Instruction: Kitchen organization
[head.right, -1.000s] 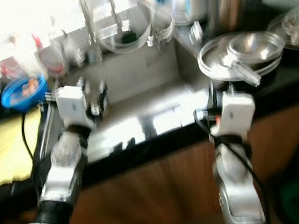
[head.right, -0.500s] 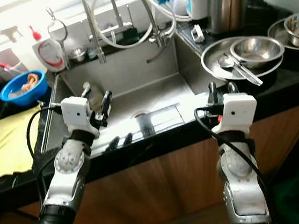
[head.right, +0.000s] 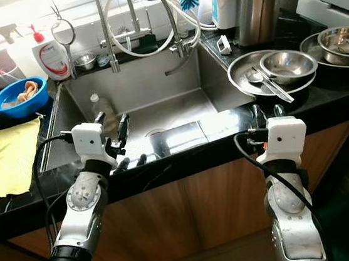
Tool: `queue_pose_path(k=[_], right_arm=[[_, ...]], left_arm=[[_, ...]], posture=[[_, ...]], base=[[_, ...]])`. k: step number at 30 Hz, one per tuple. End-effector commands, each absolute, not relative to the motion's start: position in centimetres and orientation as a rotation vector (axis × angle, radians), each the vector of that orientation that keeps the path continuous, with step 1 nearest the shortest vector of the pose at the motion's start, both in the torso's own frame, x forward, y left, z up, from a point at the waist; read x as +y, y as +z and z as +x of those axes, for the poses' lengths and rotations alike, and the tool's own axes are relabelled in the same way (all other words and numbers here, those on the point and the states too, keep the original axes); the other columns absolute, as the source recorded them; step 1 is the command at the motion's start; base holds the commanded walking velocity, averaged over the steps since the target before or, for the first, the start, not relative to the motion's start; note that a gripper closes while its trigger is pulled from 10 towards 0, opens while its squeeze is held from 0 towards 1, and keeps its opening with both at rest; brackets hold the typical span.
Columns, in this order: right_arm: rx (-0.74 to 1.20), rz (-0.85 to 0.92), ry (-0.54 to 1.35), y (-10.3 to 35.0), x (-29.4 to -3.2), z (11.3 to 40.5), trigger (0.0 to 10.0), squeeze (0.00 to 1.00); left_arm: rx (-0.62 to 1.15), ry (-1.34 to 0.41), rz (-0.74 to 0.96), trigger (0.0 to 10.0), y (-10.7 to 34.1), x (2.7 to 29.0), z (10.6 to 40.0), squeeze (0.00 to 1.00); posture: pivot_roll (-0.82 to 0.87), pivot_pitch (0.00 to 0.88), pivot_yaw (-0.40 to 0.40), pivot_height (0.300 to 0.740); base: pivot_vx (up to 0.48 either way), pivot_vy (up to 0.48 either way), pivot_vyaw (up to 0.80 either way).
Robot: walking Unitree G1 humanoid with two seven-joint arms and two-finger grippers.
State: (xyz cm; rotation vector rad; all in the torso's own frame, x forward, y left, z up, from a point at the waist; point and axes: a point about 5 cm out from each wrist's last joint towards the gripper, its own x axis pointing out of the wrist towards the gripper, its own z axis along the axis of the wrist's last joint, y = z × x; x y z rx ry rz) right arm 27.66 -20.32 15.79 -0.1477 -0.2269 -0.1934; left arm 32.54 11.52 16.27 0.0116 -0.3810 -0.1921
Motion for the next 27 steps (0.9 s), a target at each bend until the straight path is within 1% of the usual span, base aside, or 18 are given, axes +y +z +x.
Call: queue_pose_path(k=[1,2,5,6,9,13,22,27], right_arm=[[-0.206,-0.155,-0.178,15.3,-19.7,27.8,10.0,0.00],[-0.206,-0.168,-0.173,15.4,-19.6,27.8,10.0,0.00],[-0.202,-0.196,-0.185,15.5,-19.7,28.0,10.0,0.00],[-0.207,-0.179,-0.193,15.5,-19.9,28.0,10.0,0.00],[-0.211,-0.129,-0.226,15.5,-20.2,27.9,10.0,0.00],[-0.224,-0.127,-0.227,15.8,-20.1,28.0,10.0,0.00],[-0.238,-0.141,-0.182,16.2,-18.9,28.7,10.0,0.00],[-0.240,-0.135,-0.177,16.3,-18.7,28.8,10.0,0.00]], left_arm=[[-0.385,-0.176,0.023,10.0,16.4,12.2,32.8,0.00],[-0.388,-0.175,0.028,10.0,16.5,12.2,32.9,0.00],[-0.393,-0.167,0.027,10.0,16.7,12.3,33.0,0.00],[-0.394,-0.165,0.025,10.0,16.7,12.3,33.1,0.00],[-0.394,-0.163,0.022,10.0,16.7,12.3,33.1,0.00],[-0.392,-0.165,0.019,10.0,16.7,12.2,33.2,0.00],[-0.393,-0.135,0.017,10.0,16.7,12.8,33.3,0.00],[-0.391,-0.132,0.014,10.0,16.5,12.9,33.2,0.00]], posture=[[-0.31,0.000,0.130,0.740],[-0.31,0.000,0.127,0.740],[-0.30,0.000,0.128,0.740],[-0.31,0.000,0.135,0.740],[-0.31,0.000,0.142,0.740],[-0.31,0.000,0.143,0.740],[-0.29,0.000,0.133,0.740],[-0.28,0.000,0.129,0.740]], base=[[0.000,0.000,0.00],[0.000,0.000,0.00],[0.247,0.000,0.80],[0.247,0.000,0.80],[0.246,0.000,0.00],[0.181,0.000,0.00],[0.000,0.000,0.00],[0.000,0.000,0.00]])
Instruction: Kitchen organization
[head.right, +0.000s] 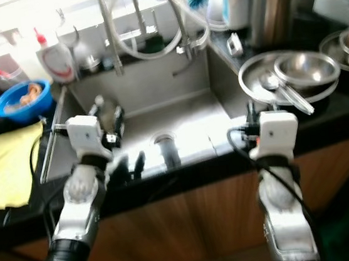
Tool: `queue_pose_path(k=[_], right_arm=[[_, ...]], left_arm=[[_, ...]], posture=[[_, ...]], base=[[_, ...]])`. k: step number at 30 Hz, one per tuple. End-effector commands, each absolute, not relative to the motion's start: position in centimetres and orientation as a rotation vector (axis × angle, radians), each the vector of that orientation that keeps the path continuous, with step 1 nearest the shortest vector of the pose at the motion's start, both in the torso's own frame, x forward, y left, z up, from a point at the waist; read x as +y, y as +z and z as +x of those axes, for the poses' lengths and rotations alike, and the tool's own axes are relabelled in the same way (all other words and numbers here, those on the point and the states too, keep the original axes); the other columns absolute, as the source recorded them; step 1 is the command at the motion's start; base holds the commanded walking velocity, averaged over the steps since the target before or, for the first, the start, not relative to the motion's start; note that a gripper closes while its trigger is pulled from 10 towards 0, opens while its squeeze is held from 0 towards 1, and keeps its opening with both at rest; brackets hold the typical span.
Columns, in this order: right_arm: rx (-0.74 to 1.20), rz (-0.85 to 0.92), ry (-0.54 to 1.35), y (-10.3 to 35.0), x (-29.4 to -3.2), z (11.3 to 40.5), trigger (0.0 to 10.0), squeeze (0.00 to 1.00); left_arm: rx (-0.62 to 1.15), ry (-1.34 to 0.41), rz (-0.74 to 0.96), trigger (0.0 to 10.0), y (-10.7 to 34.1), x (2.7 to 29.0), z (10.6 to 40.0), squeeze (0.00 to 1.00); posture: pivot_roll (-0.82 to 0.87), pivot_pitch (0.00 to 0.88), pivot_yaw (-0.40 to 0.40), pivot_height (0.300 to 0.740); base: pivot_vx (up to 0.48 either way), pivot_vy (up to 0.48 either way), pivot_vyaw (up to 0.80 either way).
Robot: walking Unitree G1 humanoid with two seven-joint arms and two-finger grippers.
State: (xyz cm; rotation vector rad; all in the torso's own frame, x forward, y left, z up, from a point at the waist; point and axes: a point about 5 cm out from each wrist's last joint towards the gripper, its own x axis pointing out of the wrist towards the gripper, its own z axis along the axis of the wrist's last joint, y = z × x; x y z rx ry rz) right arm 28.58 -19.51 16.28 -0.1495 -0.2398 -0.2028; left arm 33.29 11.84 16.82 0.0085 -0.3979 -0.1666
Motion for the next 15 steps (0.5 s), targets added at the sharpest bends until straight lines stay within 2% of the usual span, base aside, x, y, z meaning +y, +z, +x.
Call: queue_pose_path(k=[1,8,11,15], right_arm=[[-0.240,-0.135,-0.176,16.3,-18.6,28.8,10.0,0.00],[-0.240,-0.153,-0.210,16.1,-18.8,28.1,10.0,0.00],[-0.261,-0.222,-0.275,16.5,-20.0,27.3,10.0,0.00],[-0.261,-0.218,-0.398,16.9,-22.4,26.3,10.0,0.00]], left_arm=[[-0.390,-0.133,0.014,10.0,16.5,12.9,33.2,0.00],[-0.383,-0.132,0.014,10.0,16.2,13.0,33.1,0.00],[-0.376,-0.135,0.014,10.0,16.0,12.9,33.0,0.00],[-0.371,-0.142,0.013,10.0,15.9,12.8,33.0,0.00]], posture=[[-0.28,0.000,0.129,0.740],[-0.29,0.000,0.134,0.740],[-0.29,0.000,0.137,0.740],[-0.30,0.000,0.143,0.740]], base=[[0.000,0.000,0.00],[0.000,0.000,0.00],[0.000,0.000,0.00],[0.000,0.000,0.00]])
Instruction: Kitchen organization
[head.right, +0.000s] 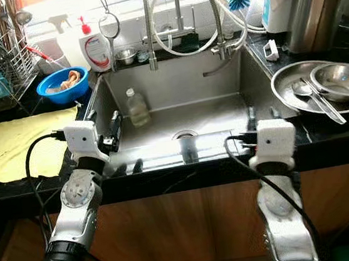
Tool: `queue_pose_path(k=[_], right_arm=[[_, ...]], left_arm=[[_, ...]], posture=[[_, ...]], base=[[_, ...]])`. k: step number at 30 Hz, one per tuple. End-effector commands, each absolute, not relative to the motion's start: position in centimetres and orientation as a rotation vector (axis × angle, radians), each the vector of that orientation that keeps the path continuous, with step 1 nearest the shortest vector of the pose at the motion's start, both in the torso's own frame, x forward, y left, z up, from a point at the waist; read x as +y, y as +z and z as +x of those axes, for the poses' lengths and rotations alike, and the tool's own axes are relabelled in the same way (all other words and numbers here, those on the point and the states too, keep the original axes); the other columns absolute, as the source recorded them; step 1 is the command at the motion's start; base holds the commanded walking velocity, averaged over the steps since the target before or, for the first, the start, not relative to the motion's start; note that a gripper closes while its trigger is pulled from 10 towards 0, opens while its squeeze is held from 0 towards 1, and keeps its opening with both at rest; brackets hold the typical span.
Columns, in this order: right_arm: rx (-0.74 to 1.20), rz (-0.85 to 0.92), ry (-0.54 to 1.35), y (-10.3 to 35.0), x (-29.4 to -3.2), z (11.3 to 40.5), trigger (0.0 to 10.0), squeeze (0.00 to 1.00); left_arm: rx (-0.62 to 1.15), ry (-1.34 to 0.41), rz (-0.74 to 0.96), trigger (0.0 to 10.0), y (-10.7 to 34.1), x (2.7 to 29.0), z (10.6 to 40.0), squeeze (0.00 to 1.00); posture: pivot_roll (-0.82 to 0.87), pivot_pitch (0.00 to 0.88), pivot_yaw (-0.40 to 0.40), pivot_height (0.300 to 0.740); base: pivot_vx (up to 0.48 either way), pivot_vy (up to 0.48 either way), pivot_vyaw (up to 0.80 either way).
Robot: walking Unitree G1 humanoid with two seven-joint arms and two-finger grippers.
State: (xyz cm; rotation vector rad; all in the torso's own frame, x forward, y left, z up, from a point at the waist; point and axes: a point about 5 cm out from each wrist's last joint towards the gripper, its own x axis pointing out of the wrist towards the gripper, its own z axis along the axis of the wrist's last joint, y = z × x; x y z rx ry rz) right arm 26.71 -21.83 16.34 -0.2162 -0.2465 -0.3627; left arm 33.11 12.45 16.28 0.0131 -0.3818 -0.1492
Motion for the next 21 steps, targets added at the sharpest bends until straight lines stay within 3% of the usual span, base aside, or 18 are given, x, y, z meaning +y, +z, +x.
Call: queue_pose_path(k=[1,6,7,8,12,13,21], right_arm=[[-0.261,-0.218,-0.398,16.9,-22.4,26.3,10.0,0.00],[-0.261,-0.221,-0.428,17.1,-23.8,25.8,10.0,0.00],[-0.263,-0.206,-0.428,17.2,-23.9,25.8,10.0,0.42],[-0.269,-0.188,-0.418,17.3,-23.9,25.8,10.0,1.00],[-0.266,-0.193,-0.400,17.2,-23.6,25.9,10.0,1.00],[-0.256,-0.201,-0.394,17.1,-23.4,26.0,10.0,0.00],[-0.272,-0.185,-0.424,17.3,-23.4,25.8,10.0,0.00]], left_arm=[[-0.371,-0.142,0.013,10.0,15.9,12.8,33.0,0.00],[-0.367,-0.149,0.013,10.0,15.9,12.6,33.1,0.00],[-0.366,-0.150,0.013,10.0,15.8,12.6,33.1,0.00],[-0.364,-0.151,0.014,10.0,15.8,12.6,33.0,0.00],[-0.363,-0.151,0.014,10.0,15.7,12.6,33.0,0.00],[-0.361,-0.151,0.014,10.0,15.7,12.6,33.0,0.00],[-0.355,-0.138,0.015,10.0,15.4,13.0,32.9,0.00]], posture=[[-0.30,0.000,0.143,0.740],[-0.30,0.000,0.145,0.740],[-0.30,0.000,0.146,0.740],[-0.30,0.000,0.144,0.740],[-0.30,0.000,0.144,0.740],[-0.30,0.000,0.144,0.740],[-0.29,0.000,0.142,0.740]], base=[[0.000,0.000,0.00],[0.000,0.000,0.00],[0.000,0.000,0.00],[0.000,0.000,0.00],[0.000,0.000,0.00],[0.000,0.000,0.00],[0.000,0.000,0.00]])
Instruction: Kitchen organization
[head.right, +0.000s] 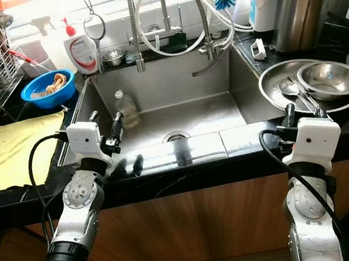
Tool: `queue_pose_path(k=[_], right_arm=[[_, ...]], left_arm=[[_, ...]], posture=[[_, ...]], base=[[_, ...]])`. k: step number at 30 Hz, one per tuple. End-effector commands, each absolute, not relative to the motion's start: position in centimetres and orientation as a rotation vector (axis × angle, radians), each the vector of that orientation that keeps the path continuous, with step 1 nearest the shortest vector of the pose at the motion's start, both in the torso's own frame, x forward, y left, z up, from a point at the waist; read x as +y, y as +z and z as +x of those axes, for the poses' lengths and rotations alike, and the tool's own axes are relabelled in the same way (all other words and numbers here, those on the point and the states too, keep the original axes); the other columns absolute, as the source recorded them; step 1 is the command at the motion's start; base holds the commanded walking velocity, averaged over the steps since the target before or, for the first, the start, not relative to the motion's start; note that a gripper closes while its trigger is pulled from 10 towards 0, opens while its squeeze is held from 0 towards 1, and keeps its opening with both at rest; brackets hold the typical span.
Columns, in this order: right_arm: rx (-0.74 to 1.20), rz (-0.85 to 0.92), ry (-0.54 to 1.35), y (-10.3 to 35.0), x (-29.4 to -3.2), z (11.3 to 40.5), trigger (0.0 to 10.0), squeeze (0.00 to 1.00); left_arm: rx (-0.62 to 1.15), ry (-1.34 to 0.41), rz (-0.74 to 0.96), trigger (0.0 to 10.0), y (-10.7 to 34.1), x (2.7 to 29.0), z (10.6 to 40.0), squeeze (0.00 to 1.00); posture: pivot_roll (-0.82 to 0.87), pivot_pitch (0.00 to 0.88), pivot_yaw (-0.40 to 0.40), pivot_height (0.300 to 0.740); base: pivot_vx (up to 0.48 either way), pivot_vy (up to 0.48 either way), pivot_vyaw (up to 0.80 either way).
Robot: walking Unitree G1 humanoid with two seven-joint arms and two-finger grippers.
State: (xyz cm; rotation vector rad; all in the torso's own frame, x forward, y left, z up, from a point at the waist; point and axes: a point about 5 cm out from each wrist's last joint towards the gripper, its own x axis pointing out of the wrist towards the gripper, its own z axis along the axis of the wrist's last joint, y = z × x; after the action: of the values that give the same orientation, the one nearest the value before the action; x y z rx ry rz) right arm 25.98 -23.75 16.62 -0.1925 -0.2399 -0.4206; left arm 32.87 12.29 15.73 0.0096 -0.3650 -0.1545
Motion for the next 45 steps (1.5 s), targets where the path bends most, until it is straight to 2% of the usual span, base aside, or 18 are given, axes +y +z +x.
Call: queue_pose_path(k=[1,9,28,35,45], right_arm=[[-0.273,-0.184,-0.426,17.3,-23.3,25.7,10.0,0.00],[-0.202,-0.165,-0.335,16.0,-22.1,26.0,10.0,0.00],[-0.131,-0.152,-0.425,14.8,-22.0,25.8,10.0,0.00],[-0.117,-0.143,-0.523,14.8,-23.1,25.5,10.0,0.00],[-0.132,-0.139,-0.552,15.1,-23.3,25.4,10.0,0.00]], left_arm=[[-0.354,-0.137,0.015,10.0,15.4,13.0,32.9,0.00],[-0.347,-0.133,0.015,10.0,15.2,12.9,32.8,0.00],[-0.338,-0.136,0.012,10.0,14.9,12.8,32.7,0.00],[-0.335,-0.138,0.013,10.0,14.9,12.7,32.7,0.00],[-0.333,-0.139,0.010,10.0,14.9,12.7,32.7,0.00]], posture=[[-0.29,0.000,0.142,0.740],[-0.29,0.000,0.139,0.740],[-0.29,0.000,0.137,0.740],[-0.29,0.000,0.133,0.740],[-0.29,0.000,0.133,0.740]], base=[[0.000,0.000,0.00],[0.000,0.000,0.00],[0.000,0.000,0.00],[0.000,0.000,0.00],[0.000,0.000,0.00]])
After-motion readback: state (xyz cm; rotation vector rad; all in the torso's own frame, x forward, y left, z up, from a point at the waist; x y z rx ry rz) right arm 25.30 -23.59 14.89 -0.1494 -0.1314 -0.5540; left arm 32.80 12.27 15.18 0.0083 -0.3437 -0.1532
